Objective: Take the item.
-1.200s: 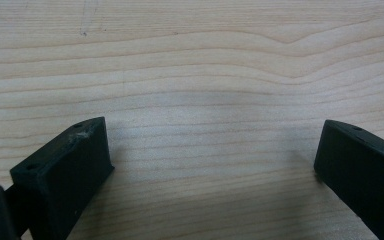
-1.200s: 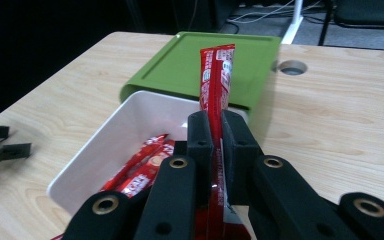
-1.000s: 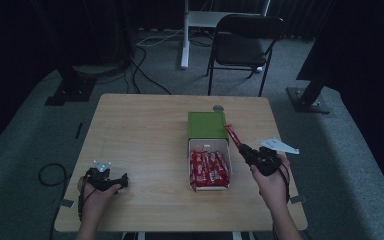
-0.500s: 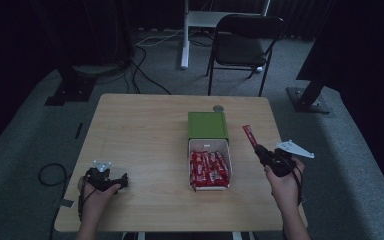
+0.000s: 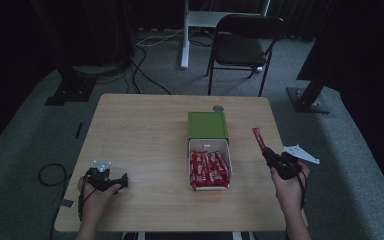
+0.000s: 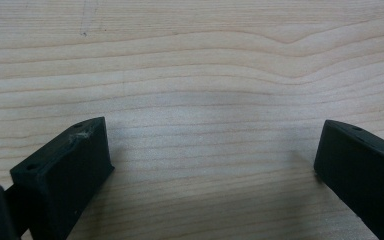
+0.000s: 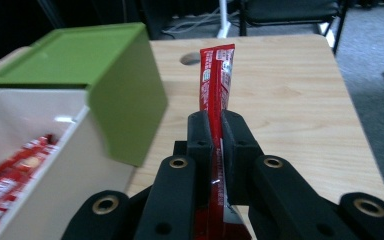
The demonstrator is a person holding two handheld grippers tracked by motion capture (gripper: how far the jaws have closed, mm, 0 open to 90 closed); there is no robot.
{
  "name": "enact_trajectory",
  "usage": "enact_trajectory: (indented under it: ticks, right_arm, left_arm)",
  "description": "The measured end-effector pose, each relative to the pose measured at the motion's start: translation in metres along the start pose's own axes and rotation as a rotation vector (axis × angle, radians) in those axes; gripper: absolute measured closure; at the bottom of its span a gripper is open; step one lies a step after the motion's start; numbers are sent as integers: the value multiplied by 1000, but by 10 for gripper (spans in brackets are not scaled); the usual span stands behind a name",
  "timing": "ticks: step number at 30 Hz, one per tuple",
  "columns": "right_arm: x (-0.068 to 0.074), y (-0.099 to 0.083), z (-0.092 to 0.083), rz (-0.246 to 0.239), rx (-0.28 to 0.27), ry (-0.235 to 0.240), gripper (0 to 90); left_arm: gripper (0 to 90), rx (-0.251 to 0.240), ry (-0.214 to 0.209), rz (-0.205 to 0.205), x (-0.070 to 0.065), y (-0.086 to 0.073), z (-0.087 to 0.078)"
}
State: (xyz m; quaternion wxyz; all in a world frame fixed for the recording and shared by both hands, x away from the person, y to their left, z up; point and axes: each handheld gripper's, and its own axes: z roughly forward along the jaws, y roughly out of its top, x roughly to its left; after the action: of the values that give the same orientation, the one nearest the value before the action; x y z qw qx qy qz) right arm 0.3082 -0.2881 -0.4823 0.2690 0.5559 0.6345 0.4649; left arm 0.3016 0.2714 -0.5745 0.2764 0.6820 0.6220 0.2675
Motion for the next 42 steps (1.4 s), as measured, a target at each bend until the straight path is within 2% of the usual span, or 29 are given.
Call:
enact_trajectory:
  ticks: [4, 24, 30, 42]
  right_arm:
    - [-9, -7, 2, 15, 2, -28, 842]
    - [-57, -48, 20, 108, 84, -157, 841]
    - [-66, -57, 25, 130, 109, -190, 842]
    - [-75, -67, 29, 144, 138, -235, 841]
  left_arm:
    - [25, 0, 0, 0, 0, 0, 0]
    - [25, 0, 0, 0, 0, 0, 0]
    - [25, 0, 0, 0, 0, 0, 0]
    - [25, 0, 0, 0, 0, 0, 0]
